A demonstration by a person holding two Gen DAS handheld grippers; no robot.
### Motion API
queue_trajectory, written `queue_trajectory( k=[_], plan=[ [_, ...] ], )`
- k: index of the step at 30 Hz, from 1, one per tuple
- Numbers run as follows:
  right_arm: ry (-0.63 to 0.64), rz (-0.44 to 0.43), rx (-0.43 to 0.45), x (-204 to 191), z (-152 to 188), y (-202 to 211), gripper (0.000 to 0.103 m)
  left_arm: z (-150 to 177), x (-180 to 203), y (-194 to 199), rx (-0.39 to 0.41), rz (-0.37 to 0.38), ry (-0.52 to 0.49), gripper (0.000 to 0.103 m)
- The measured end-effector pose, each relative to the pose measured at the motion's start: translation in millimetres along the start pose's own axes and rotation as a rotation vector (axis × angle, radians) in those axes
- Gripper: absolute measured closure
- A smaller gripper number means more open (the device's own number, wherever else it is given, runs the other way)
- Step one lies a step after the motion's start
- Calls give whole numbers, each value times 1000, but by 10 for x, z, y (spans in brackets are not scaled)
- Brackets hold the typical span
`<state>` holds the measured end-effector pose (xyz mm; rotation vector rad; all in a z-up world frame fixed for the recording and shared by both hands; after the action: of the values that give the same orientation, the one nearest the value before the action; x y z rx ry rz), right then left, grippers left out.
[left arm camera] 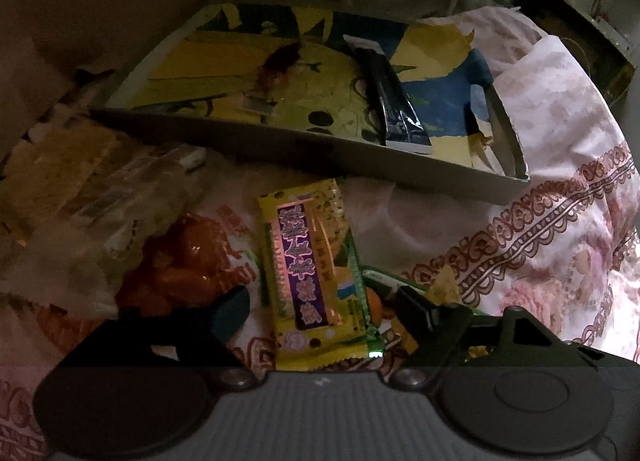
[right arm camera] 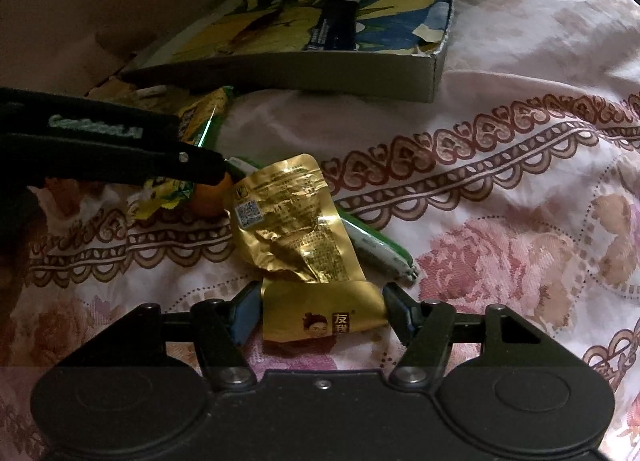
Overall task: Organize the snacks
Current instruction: 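Close the right gripper on the gold sweet while the left grips the yellow candy bar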
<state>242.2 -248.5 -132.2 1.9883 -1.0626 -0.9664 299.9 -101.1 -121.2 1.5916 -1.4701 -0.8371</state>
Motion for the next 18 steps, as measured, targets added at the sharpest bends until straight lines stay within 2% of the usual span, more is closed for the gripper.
queue_trajectory(
  k=[8,18],
  plan=[
    [14,-7,1,-37,-6,-20,36,-3,27,-125,-43,45,18,22],
    [-2,-24,11,-31,-2,-13,36,36,-220,-137,-71,159,161,47]
  ],
)
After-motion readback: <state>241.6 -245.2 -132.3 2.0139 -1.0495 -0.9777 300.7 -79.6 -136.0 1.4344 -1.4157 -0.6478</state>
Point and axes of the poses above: each gripper's, at about its wrist camera, not at the fingertips, and y roughly against the way its jaws point, x to its right, z to its underside, the point moved 7 cm from there along -y, roughly the way its jaws point, and after that the axes turned 15 degrees about -z, right-handed, at the moved point
